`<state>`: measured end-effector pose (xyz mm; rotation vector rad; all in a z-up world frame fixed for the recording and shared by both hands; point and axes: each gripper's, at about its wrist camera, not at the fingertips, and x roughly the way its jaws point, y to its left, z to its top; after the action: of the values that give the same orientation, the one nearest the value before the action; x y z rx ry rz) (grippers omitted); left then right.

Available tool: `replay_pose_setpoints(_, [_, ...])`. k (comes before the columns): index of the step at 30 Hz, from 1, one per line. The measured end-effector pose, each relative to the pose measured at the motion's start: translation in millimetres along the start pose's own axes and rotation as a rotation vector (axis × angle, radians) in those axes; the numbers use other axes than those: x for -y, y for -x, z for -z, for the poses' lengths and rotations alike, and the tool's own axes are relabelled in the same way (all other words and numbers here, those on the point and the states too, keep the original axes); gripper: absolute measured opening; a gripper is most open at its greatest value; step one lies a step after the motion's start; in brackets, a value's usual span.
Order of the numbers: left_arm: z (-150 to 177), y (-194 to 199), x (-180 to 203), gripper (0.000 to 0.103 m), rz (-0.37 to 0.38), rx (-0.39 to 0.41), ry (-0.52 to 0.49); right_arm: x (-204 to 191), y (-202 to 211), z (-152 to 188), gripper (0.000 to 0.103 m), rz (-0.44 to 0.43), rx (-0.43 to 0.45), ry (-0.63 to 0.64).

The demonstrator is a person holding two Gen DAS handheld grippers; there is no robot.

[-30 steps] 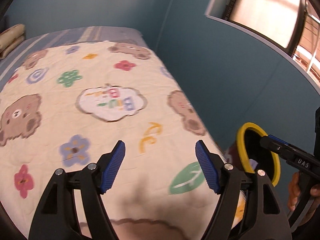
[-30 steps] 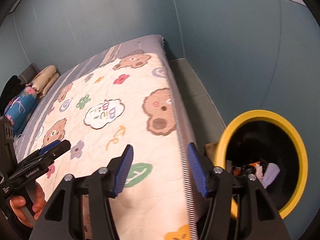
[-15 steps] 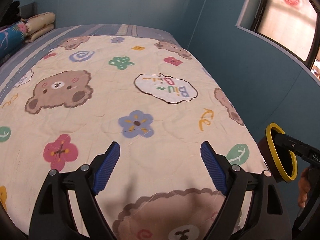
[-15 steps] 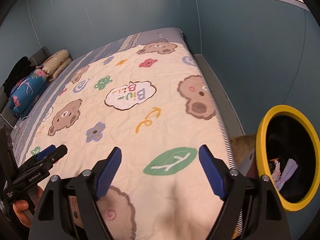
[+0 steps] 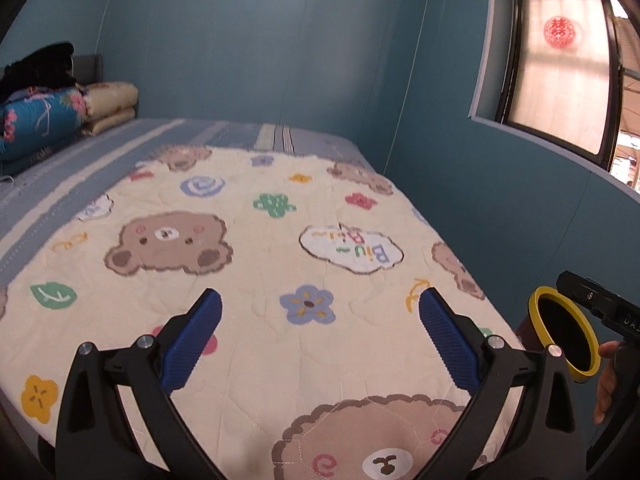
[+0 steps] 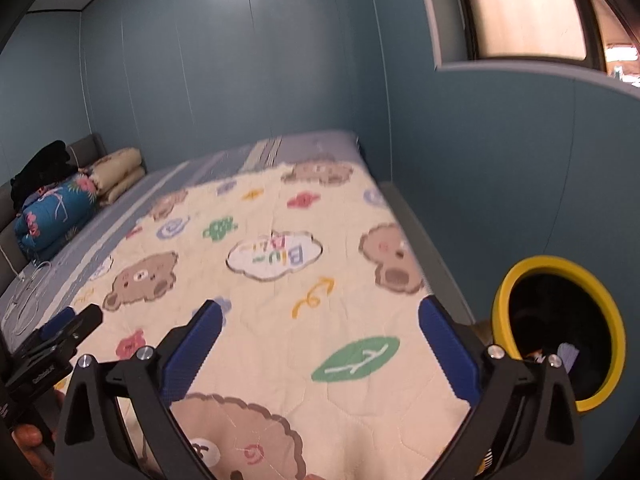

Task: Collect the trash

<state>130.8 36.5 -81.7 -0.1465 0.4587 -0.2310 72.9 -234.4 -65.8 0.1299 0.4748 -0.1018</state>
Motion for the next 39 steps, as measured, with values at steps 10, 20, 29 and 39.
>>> replay_pose_setpoints(10, [-17.2,50.5,17.7,0.095,0.008,0.154,-0.038,-14.9,40.0,-0.6,0.095,0.034,0.151,0.032])
replay_pose_setpoints(20, [-24.1,71.1,18.8,0.095,0.017,0.199,-0.027,-19.2,48.3,2.1,0.095,0.044,0.170,0.045])
replay_pose_setpoints(29, [-24.1,74.1,14.7,0.095,0.023,0.197,-0.004,-21.9,39.7,4.5,0.095,0.045,0.141,0.052])
replay_pose_setpoints(39, [-25.0,71.4,11.6,0.095,0.020,0.186,0.004,-23.6,35.4,7.9,0.095,0.044,0.114,0.049])
